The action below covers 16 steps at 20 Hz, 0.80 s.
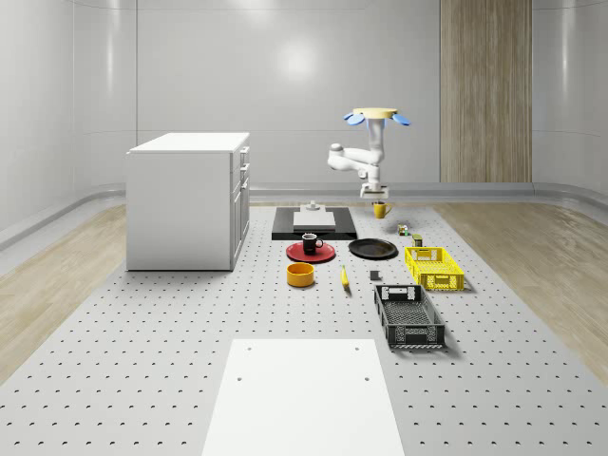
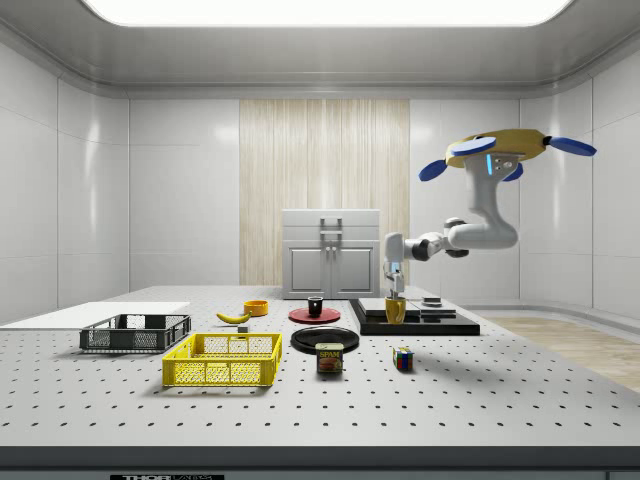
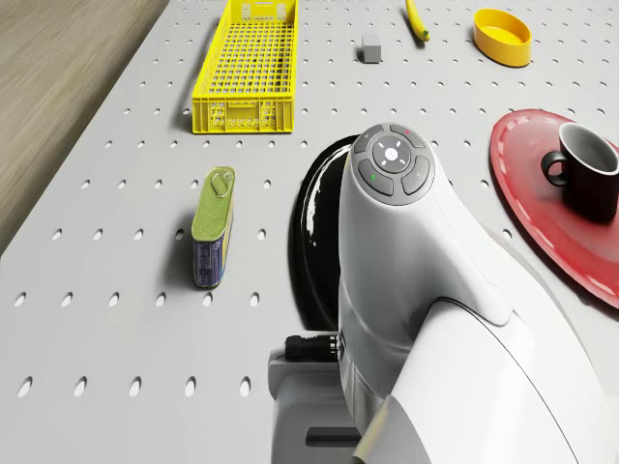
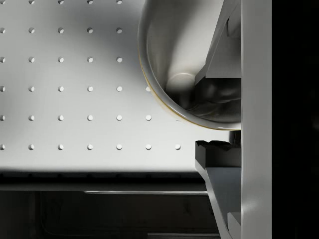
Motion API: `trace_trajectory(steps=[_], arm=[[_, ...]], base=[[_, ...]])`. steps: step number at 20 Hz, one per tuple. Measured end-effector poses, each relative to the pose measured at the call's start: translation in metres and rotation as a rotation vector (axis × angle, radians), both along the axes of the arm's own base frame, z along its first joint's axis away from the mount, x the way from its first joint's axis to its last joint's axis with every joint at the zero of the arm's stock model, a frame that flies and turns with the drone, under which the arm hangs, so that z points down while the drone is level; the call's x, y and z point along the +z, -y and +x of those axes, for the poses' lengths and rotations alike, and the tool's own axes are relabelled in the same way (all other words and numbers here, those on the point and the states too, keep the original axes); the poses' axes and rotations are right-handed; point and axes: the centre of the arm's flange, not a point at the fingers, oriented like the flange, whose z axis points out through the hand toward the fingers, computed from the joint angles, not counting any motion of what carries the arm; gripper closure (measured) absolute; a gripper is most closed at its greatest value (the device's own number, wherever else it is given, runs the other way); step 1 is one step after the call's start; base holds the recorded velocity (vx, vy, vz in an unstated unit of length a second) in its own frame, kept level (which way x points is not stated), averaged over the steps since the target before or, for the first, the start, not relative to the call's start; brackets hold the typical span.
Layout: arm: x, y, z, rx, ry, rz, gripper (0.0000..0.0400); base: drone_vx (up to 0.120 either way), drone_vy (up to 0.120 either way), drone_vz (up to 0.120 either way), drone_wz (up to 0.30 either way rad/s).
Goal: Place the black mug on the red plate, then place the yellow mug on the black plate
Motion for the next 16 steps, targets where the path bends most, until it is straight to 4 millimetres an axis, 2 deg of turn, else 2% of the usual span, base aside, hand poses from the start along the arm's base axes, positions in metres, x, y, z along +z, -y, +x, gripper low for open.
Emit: trace_trajectory(steps=[12,16], arm=[[0.0000,0.0000,0.0000,0.000,0.000,0.000,0.0290],[0.0000,0.0000,0.0000,0.000,0.000,0.000,0.0290]], base=[[0.120,-0.120,0.000,0.000],[0.120,-0.020,0.000,0.000]])
